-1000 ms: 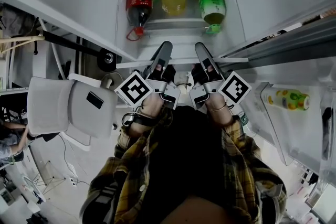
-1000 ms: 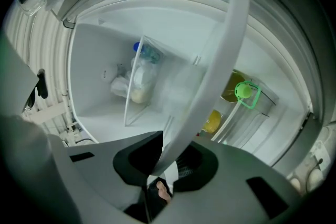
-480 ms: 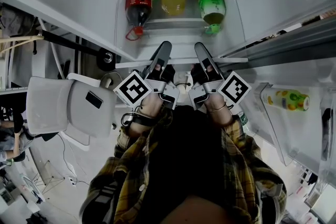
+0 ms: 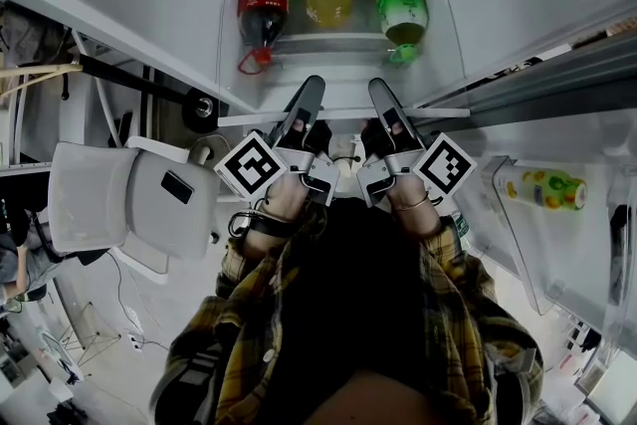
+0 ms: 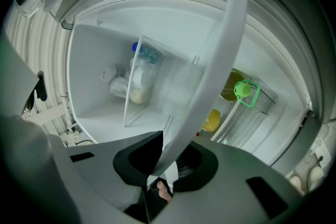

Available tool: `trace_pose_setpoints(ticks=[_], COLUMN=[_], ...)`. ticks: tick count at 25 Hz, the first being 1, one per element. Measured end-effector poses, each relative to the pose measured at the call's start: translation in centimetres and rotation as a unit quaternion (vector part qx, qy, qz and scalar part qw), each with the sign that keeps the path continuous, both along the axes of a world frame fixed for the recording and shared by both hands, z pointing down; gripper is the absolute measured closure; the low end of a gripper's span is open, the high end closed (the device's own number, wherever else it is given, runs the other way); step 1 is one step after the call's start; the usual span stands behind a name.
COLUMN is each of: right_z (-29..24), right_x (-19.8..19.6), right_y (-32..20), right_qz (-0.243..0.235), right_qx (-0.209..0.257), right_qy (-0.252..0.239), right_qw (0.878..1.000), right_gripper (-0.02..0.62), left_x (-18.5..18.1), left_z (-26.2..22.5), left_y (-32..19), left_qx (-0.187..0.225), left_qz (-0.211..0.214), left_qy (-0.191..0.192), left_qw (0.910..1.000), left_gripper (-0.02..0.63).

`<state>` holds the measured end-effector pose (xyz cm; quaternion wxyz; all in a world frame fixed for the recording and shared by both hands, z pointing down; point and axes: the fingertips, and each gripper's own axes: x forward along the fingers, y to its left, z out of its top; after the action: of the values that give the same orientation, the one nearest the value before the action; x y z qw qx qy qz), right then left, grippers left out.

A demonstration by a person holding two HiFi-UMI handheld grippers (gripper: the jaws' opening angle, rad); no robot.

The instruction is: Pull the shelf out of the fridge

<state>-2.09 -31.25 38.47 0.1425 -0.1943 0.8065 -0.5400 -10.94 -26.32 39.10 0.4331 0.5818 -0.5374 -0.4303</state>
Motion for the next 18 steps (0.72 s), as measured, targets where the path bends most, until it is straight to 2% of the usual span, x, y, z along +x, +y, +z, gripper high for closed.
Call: trace_pose_setpoints(ticks=[18], right_z=[-0.12], right_x=[-0.06], right_y=[-0.02], right_qz=[-0.004], right_qx=[-0.006], right_qy=[-0.007], right_qw=[1.0], right_gripper=[0.535], left_x=[0.02], left_z=[-0.22], left_y=[-0.07], left_qx=[0.0], left_qz=[-0.002], left_qy=[0.002], left_qw=[1.0], left_gripper=[0.557])
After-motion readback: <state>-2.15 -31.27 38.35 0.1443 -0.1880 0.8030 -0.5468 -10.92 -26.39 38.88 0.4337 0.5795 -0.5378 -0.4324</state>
